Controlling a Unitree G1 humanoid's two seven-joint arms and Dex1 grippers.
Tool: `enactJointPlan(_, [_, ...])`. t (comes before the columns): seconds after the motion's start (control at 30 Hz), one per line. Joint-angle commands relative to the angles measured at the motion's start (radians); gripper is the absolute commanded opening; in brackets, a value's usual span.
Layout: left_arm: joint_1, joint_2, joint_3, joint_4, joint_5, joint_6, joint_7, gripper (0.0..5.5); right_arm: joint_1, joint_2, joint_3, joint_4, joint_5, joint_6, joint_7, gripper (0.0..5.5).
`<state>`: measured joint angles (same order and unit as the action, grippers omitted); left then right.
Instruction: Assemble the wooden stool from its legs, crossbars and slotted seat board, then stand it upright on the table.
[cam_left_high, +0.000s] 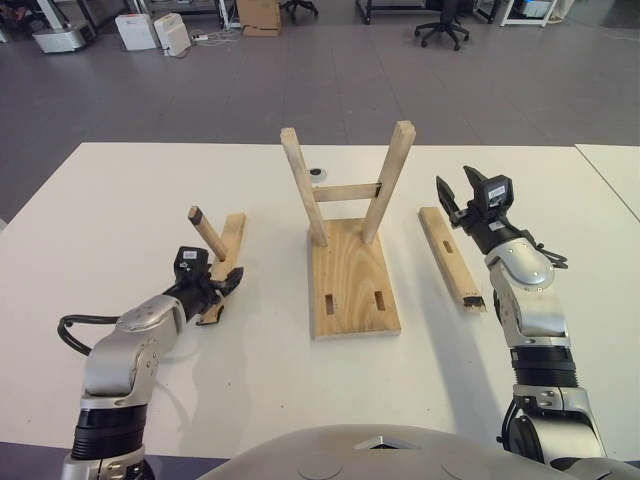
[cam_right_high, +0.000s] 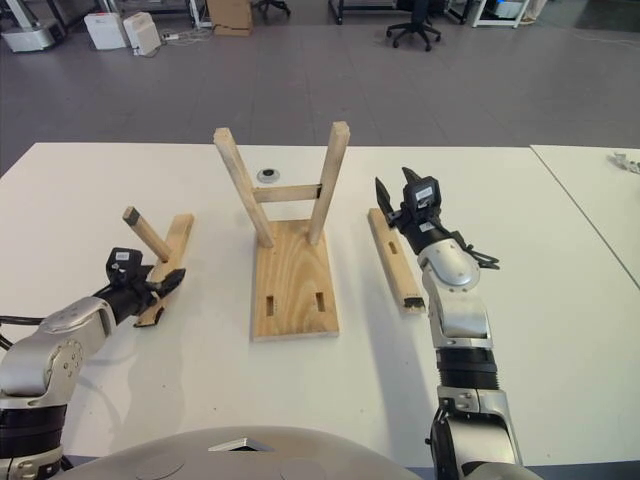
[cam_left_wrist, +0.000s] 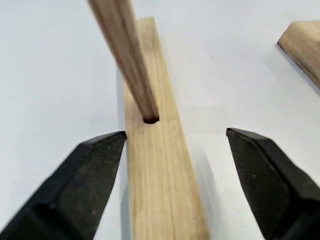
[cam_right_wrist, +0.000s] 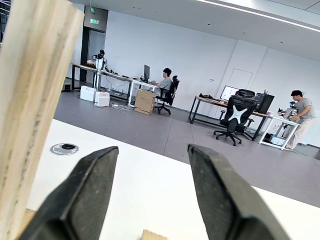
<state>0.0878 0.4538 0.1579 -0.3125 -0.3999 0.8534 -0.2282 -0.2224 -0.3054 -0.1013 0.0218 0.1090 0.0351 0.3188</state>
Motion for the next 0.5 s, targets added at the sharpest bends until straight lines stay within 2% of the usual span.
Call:
enactJointPlan(0.03, [0.02, 0.014, -0.036, 0.02, 0.076, 0.018, 0.035, 3.92, 0.005, -0.002, 0.006, -0.003, -0.007, 0.01, -0.003, 2.57])
enactJointPlan(0.13, [0.034, 0.014, -0.047, 0.016, 0.093, 0.008, 0.02, 3.67, 0.005, -0.005, 0.005, -0.006, -0.005, 0.013, -0.004, 2.57])
enactJointPlan(0.23, [0.054, 0.024, -0.061, 0.039, 0.118, -0.049, -0.011, 3.11, 0.004, -0.002, 0.009, -0.014, -0.003, 0.018, -0.004, 2.57])
enactJointPlan(0.5, [0.041, 0.039, 0.006, 0.161, 0.166, -0.271, -0.044, 2.02, -0.081, -0.035, -0.023, -0.064, 0.067, 0.113, 0.029, 2.57])
